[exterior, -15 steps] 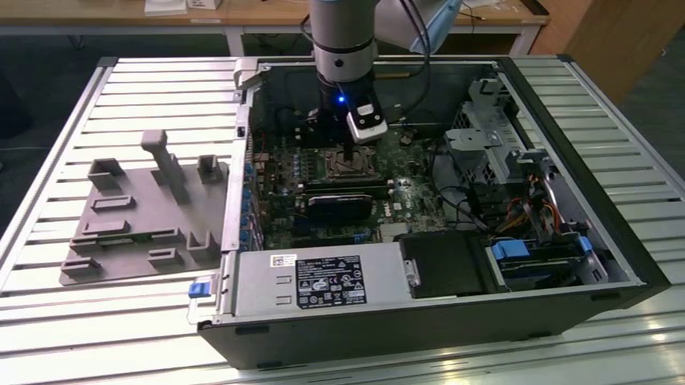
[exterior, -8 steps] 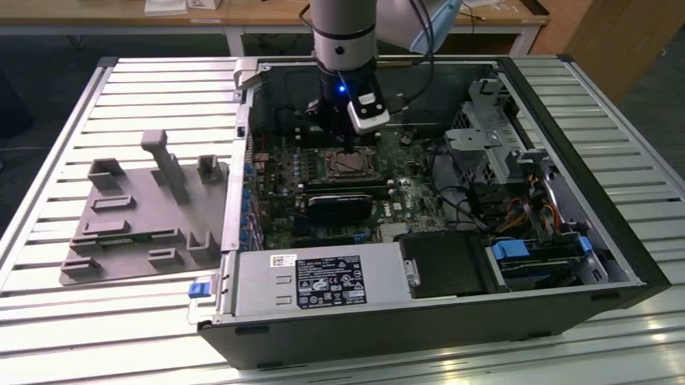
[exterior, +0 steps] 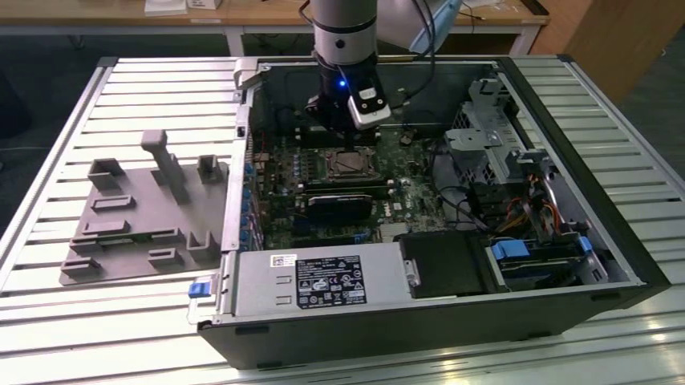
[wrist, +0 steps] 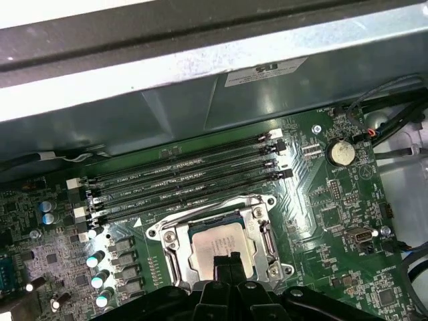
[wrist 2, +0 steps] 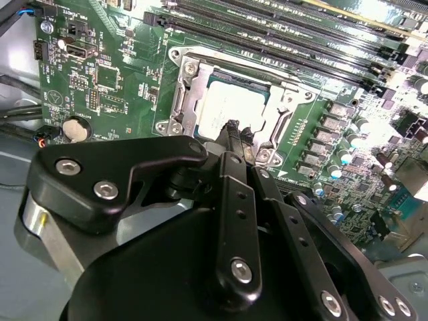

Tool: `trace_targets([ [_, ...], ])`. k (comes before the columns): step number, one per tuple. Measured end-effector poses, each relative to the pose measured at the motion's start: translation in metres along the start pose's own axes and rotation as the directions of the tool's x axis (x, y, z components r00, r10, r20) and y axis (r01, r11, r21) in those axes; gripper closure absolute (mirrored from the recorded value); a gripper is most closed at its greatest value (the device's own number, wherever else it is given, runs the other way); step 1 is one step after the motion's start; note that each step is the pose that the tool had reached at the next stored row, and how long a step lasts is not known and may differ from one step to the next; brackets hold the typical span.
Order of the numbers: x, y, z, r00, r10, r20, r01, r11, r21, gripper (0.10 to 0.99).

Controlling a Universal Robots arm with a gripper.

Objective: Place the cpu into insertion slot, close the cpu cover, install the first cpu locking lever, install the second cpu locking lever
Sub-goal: 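Install the second cpu locking lever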

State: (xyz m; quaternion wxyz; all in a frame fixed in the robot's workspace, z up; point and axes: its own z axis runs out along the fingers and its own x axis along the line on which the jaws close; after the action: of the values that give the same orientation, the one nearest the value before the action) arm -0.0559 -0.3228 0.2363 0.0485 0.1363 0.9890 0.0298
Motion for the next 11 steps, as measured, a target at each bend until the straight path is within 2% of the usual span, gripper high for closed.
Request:
trace_targets([
  [8,-0.0001,-0.0002,-0.0003,1.0000,0.000,-0.0001,0.000,1.0000,0.000,0.980],
  [11,-0.0007,-0.0024,-0.0003,1.0000,0.000,0.0000,0.000,1.0000,0.000,0.980],
])
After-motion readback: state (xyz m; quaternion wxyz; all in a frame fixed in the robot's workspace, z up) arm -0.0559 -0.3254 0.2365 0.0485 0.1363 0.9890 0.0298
